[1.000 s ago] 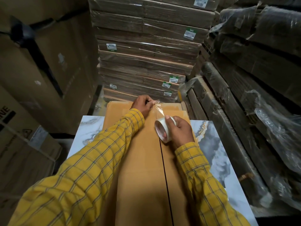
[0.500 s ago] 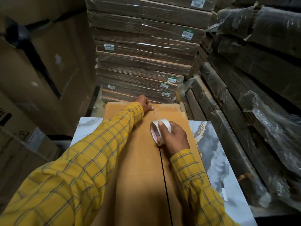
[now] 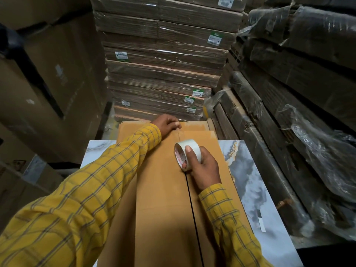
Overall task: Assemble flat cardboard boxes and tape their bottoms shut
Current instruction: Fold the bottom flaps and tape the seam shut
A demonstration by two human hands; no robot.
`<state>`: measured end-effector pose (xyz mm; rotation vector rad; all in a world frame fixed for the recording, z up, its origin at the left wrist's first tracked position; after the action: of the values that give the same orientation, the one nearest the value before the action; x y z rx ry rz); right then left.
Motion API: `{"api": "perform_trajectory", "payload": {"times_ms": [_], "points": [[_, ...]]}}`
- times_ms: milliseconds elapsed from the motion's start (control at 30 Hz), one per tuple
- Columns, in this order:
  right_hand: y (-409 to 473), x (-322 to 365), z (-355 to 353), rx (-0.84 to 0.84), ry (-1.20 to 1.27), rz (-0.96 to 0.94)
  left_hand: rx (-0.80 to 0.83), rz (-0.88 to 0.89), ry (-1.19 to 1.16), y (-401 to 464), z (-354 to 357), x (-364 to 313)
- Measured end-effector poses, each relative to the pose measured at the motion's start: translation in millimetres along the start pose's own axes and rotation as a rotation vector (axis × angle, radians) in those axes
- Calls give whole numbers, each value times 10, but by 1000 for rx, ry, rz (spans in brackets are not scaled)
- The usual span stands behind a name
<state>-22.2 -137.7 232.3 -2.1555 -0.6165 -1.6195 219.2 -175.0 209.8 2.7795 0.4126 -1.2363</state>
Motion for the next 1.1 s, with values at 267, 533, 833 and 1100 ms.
{"api": "perform_trajectory", "payload": {"times_ms": [267, 533, 833, 1100], "points": [[-160, -50, 35, 15, 10, -78, -29, 107, 251, -274, 92, -11], [-251, 28, -120, -34, -89, -2, -76, -31, 376, -284, 155, -113], [-323, -91, -71, 50, 90, 29, 195, 293, 338, -701, 101, -174], [-248, -68, -83, -86, -75, 72, 301, 381, 548, -648, 251, -75]]}}
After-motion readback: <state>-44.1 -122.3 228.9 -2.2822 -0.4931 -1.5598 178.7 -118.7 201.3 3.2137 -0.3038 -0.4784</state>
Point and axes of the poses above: each hand's wrist, its own y-axis towards the middle knuckle, its own z-axis out of the palm, x = y × z, the point moved 2 cm from there along y, towards the middle knuckle, and after that the axes turned 4 degrees about x, right-handed, at the moved point
